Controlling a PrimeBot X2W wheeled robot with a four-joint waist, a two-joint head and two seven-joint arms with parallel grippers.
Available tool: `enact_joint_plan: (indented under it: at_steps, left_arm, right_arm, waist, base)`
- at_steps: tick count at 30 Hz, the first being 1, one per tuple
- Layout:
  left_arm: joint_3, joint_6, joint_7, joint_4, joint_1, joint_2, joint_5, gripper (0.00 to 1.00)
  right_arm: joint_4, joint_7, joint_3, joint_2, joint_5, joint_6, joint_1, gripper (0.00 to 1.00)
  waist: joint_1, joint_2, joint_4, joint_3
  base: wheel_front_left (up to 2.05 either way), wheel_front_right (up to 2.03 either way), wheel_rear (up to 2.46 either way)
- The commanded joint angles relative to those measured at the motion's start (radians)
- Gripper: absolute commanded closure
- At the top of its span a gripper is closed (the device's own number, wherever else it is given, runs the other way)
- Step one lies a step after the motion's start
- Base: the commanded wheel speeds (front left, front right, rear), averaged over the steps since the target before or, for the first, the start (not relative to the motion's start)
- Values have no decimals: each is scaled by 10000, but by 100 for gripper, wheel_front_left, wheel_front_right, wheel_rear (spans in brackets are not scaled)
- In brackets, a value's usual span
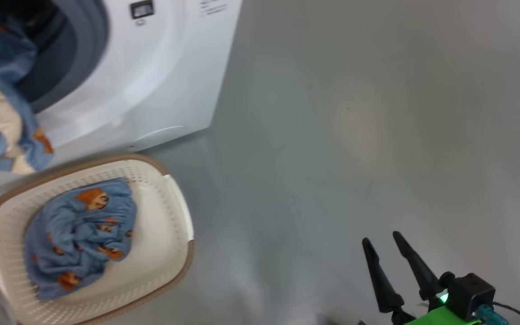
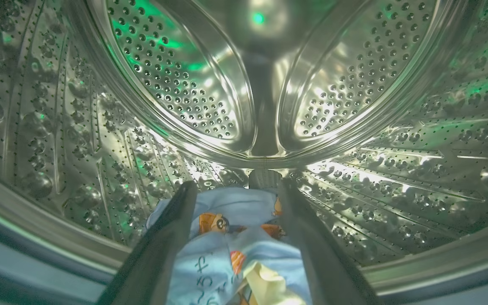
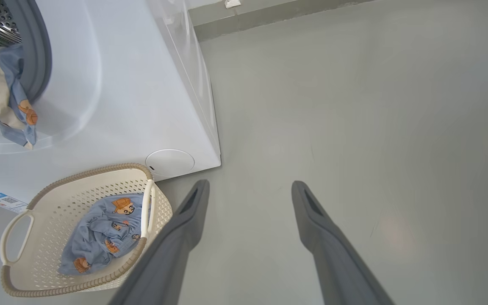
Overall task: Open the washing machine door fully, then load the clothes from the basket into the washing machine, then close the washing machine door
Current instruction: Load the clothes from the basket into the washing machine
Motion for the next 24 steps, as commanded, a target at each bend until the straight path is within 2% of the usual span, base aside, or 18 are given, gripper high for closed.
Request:
enact_joint_plan:
  at_steps: [1, 8, 14, 18, 24]
  left_arm:
    - [25, -21, -60, -355, 341, 239, -76, 0]
    - [-433, -222, -61, -890, 837, -784, -13, 0]
    - [-676, -741, -62, -2125, 1713, -1414, -207, 0]
    - [-1044, -1066, -62, -3145, 2839, -1705, -367, 0]
    - [-1380, -1236, -62, -4879, 4838, -1873, -996, 0]
  right_arm:
    - [-119, -120, 124, -171, -136, 25, -121, 0]
    - [29, -120, -253, -171, -401, 25, -663, 0]
    - [-5, -120, -766, -171, -500, 25, -1020, 0]
    - [-65, -120, -1089, -171, -705, 25, -1204, 0]
    - [-177, -120, -1513, -171, -1053, 25, -1273, 0]
  waist:
    - [0, 0, 520, -376]
    - [0, 0, 1610, -289]
    - [0, 0, 2259, -137]
    - [0, 0, 2630, -113]
    - [0, 0, 3063, -268]
  base:
    - [0, 0, 0]
    - [0, 0, 0]
    - [0, 0, 0]
    - [0, 0, 0]
    - [0, 0, 0]
